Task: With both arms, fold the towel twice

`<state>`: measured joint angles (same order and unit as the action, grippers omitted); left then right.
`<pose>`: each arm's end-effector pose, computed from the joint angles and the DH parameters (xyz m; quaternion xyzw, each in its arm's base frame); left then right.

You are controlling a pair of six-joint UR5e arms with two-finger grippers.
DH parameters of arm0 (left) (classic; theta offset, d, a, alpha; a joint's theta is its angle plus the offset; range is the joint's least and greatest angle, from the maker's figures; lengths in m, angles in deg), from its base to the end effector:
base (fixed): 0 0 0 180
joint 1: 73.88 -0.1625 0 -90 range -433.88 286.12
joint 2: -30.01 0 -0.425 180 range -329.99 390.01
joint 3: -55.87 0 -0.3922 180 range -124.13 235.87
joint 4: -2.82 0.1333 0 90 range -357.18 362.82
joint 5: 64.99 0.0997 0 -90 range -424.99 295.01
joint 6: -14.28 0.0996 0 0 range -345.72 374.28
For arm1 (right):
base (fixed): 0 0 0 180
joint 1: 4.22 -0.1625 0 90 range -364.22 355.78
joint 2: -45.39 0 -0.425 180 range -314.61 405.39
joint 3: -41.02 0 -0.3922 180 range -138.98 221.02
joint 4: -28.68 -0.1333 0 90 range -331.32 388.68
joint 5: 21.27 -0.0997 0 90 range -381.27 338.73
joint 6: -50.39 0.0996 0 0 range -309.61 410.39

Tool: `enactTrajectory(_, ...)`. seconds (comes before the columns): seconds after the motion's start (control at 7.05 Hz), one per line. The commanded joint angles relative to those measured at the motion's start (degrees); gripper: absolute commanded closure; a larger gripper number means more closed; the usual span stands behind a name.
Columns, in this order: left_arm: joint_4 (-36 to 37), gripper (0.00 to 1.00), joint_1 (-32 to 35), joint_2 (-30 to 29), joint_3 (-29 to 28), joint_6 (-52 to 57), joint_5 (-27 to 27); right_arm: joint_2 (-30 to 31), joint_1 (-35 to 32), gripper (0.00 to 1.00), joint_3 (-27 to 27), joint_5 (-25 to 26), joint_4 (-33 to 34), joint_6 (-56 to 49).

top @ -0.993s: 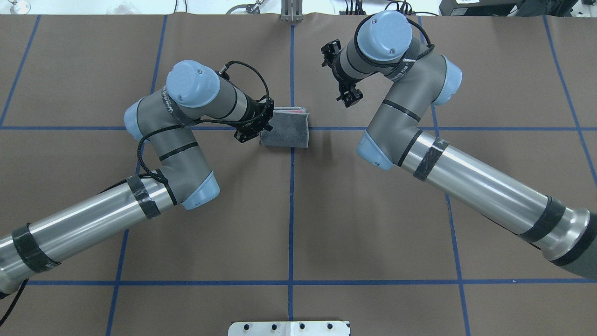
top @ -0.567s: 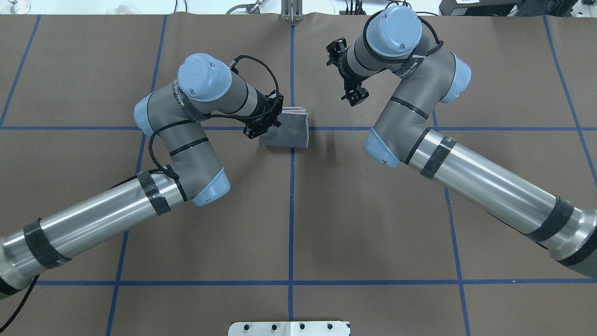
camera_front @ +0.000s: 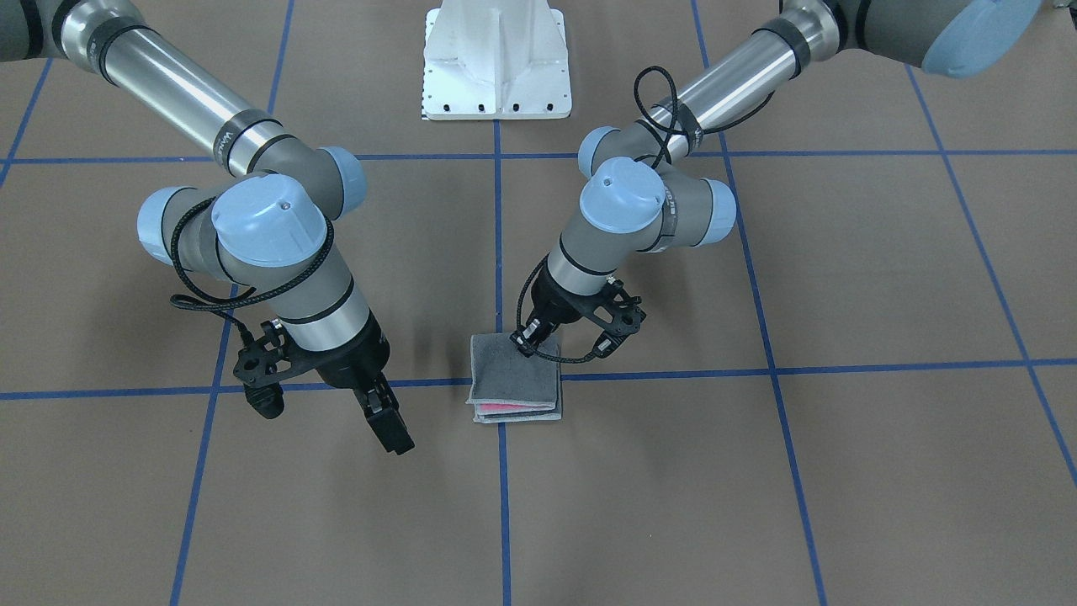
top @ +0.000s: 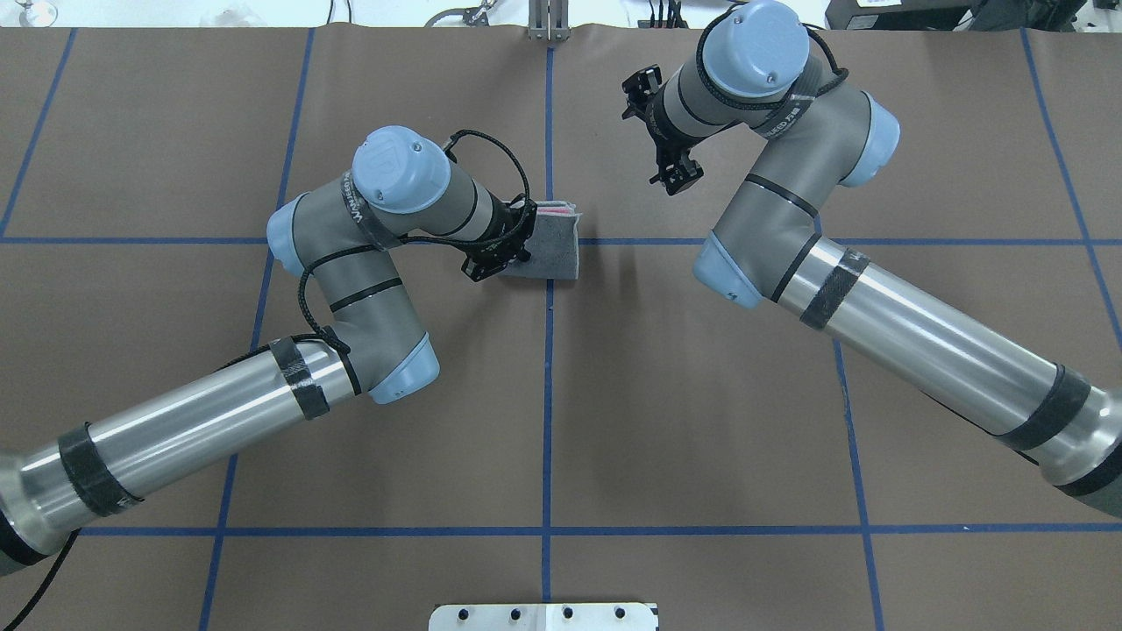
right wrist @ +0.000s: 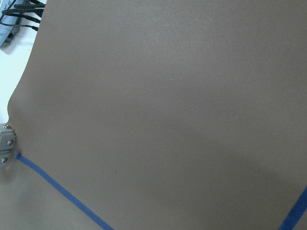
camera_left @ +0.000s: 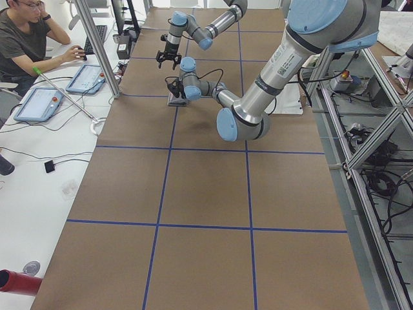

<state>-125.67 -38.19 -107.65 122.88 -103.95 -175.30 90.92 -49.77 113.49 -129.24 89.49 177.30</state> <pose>0.5913 -0.5463 0.2383 -0.1163 0.5242 -0.3655 0.7603 -0.4741 -0.6298 0.2581 -0.1024 -0.4738 0.5192 0.7039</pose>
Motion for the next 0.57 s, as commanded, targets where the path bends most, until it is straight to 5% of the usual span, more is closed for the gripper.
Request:
enactTrajectory(0.0,0.0,1.0,-0.09,0.02,-0.12,0.01,0.0,0.08,-0.15,0.0,0.04,-0.14,0.0,-0.26)
enactTrajectory(0.43,1.4,1.0,1.14,-1.55,1.72,-0.16,-0.35,0.08,-0.41,0.0,0.04,-0.22,-0.09,-0.43)
